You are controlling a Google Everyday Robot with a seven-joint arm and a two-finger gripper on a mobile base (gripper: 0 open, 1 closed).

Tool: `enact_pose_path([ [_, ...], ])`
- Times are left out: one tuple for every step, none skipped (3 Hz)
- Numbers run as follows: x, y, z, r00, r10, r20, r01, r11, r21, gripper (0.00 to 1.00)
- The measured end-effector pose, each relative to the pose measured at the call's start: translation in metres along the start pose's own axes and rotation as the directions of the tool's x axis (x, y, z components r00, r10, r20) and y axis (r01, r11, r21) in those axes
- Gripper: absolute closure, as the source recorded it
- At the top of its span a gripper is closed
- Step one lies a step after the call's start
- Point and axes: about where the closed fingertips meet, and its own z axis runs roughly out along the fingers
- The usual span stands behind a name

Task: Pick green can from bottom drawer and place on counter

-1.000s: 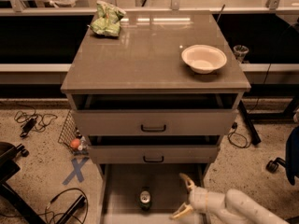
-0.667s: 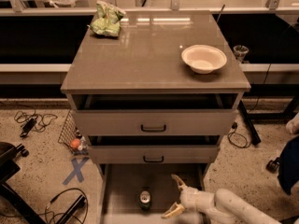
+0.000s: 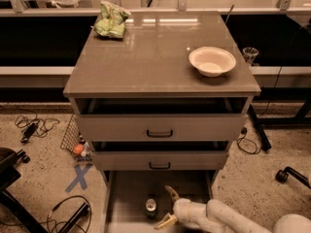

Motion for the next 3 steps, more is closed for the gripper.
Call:
enact_pose_path([
  [0.015, 0.005, 0.025, 1.0, 0.014, 0.005, -0.014, 0.9997, -0.02, 0.0],
  [0.029, 0.009, 0.045, 1.0, 0.024, -0.015, -0.025, 0.9984, -0.05, 0.18],
  [0.037, 0.011, 0.057, 0.999, 0.029, -0.037, -0.031, 0.997, -0.071, 0.41],
])
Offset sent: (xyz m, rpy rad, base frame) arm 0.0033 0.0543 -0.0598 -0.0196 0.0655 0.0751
